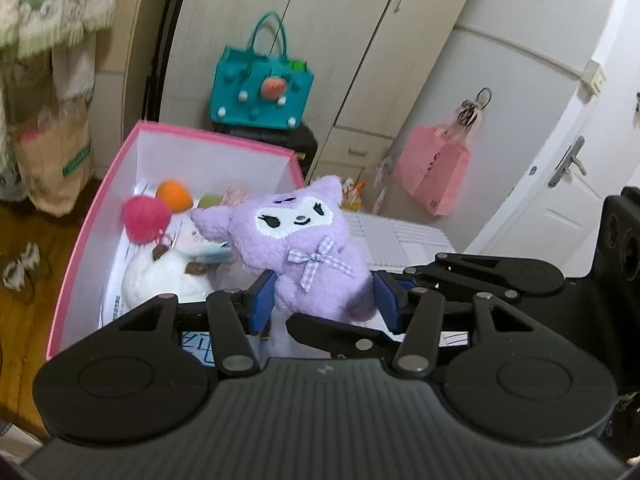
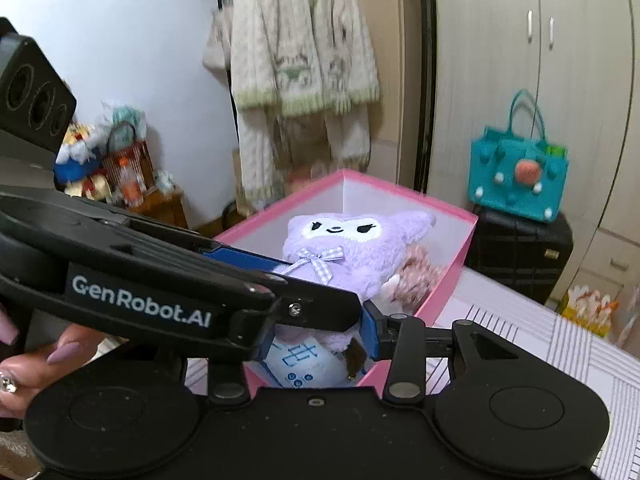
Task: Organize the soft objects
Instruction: 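Lift the purple plush doll with both tools and carry it over the box, then open both tools to drop the purple plush doll into the box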
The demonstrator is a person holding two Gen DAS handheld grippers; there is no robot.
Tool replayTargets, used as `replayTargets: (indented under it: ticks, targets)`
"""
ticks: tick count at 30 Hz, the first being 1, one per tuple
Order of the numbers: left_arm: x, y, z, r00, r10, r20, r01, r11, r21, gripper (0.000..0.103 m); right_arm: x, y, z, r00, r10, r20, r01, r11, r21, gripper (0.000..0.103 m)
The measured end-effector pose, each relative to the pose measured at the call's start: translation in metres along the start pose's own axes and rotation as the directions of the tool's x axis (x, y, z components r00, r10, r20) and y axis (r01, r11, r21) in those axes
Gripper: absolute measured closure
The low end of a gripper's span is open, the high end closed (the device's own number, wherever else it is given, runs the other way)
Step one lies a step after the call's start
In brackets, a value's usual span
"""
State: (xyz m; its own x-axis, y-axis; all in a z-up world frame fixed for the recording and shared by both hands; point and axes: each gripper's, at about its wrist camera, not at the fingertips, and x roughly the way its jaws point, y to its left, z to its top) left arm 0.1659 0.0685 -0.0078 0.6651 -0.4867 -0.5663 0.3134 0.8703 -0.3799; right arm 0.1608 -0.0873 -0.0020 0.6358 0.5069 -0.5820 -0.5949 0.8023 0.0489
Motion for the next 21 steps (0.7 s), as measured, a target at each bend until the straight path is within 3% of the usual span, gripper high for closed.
replayTargets:
  ticks: [10,16,21]
  targets:
    - [0.040,0.045,0.005,0.989,-0.075,-0.127,0.065,0.994,-0.086,0.051,0.045,-0.006,0.003,0.988,-0.026,-0.153,0.028,1.000,0.012,0.055]
    - [0.040,0.048,0.000,0.990,-0.053,-0.133,0.048,0.998,-0.040,0.051,0.055,0.002,0.001,0.981,-0.054,-0.188,0.046,0.998,-0.051,0.055]
    - [0.028,0.050,0.001,0.997,-0.015,-0.079,0.014,1.000,-0.006,0.051,0.063,0.004,0.002,0.972,-0.129,-0.196,0.108,0.987,-0.115,0.054]
